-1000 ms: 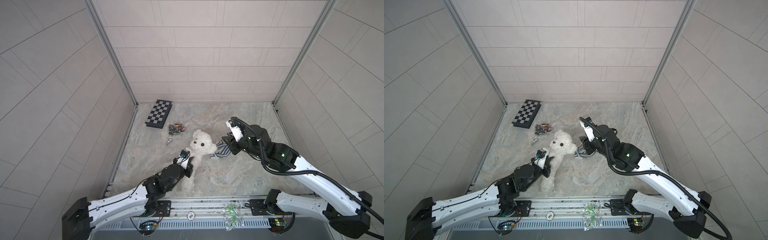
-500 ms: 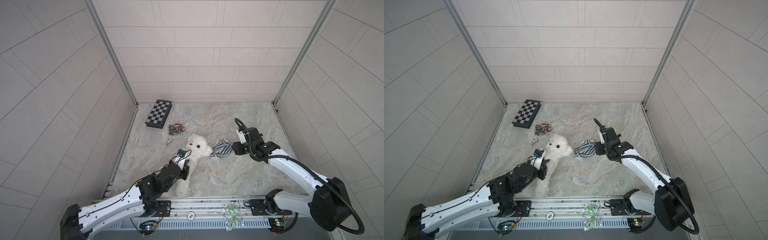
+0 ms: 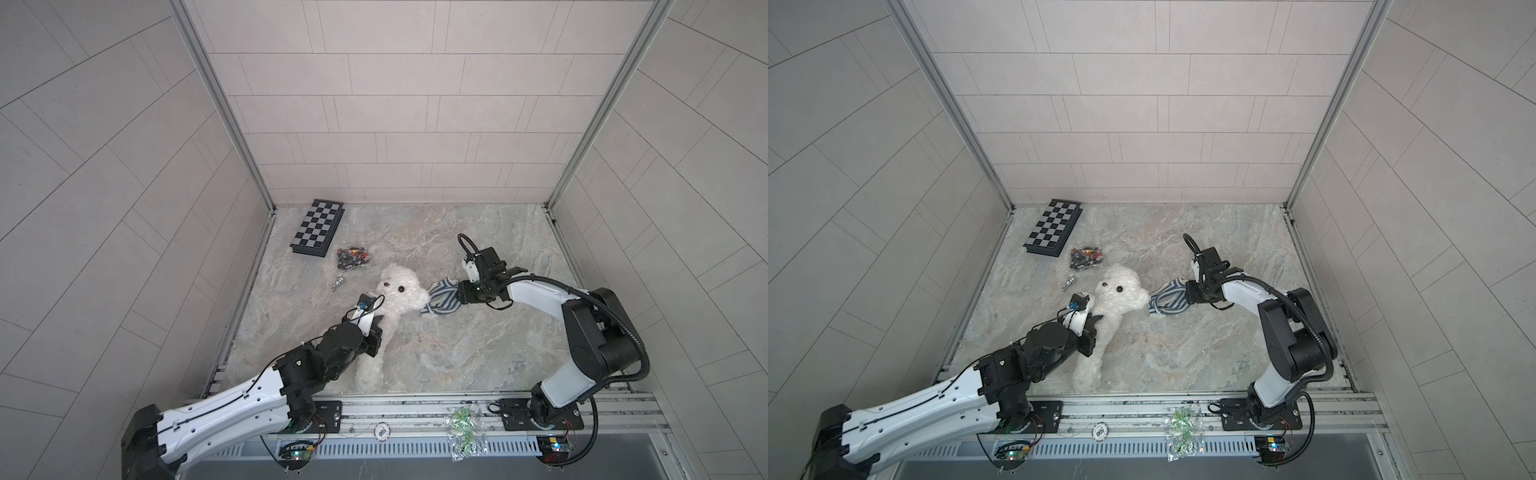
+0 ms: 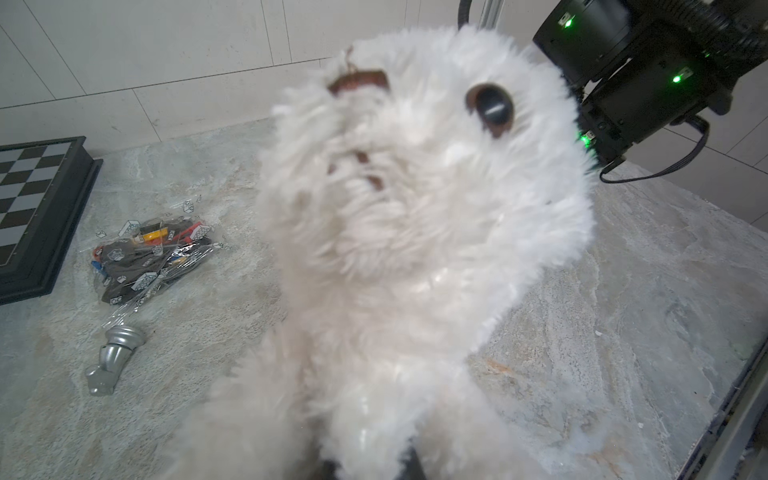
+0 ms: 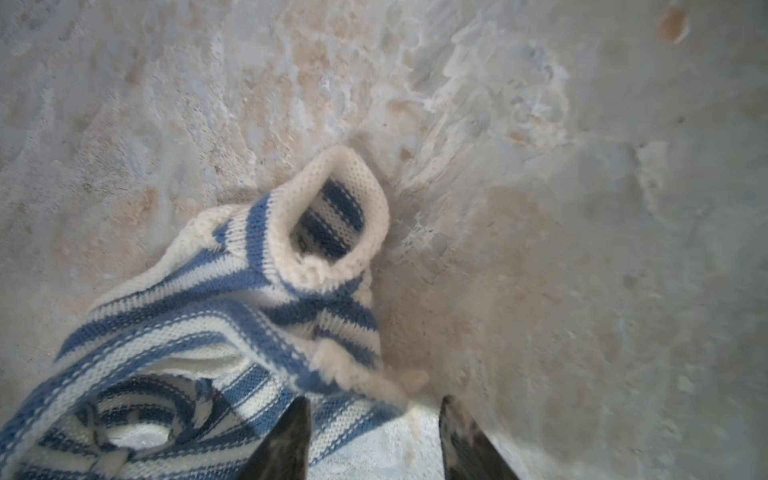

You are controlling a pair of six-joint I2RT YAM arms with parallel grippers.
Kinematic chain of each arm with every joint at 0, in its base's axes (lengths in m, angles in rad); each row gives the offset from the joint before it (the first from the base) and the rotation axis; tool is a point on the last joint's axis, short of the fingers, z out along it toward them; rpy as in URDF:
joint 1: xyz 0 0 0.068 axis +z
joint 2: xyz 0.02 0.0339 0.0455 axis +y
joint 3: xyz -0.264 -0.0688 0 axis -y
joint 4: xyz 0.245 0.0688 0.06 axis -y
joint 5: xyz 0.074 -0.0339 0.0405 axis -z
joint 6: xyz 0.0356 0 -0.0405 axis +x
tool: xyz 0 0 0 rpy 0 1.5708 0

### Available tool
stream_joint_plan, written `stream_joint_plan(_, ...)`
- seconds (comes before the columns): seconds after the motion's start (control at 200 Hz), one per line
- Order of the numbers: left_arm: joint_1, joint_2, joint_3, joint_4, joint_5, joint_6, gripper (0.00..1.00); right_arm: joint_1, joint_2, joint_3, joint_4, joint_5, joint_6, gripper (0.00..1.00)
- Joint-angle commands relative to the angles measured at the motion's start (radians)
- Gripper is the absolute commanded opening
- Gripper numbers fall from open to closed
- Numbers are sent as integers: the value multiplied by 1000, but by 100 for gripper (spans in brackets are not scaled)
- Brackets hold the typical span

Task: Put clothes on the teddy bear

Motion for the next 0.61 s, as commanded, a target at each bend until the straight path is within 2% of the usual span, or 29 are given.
stream_joint_plan(0.0, -1, 4, 42, 44, -5, 16, 0, -9, 36, 15, 42, -31, 10, 49)
stream_joint_plan(0.04, 0, 6, 46, 41, -10, 18, 0, -12, 46, 15, 49, -33, 10, 46)
stream_joint_plan(0.17, 3, 6, 48, 41, -15, 17, 0, -20, 58, 16, 64, -24, 10, 22)
stream_joint_plan(0.365, 6, 17, 53, 42, -15, 14, 0, -22, 20, 9, 59, 4, -7, 0)
stream_joint_plan(0.506, 10, 18, 41, 43, -19, 12, 0, -3, -122, 10, -36, 93, -55, 0)
stream_joint_plan(0.601, 17, 21, 29, 50, -19, 7, 0, 49, -232, 46, -166, 239, -122, 0)
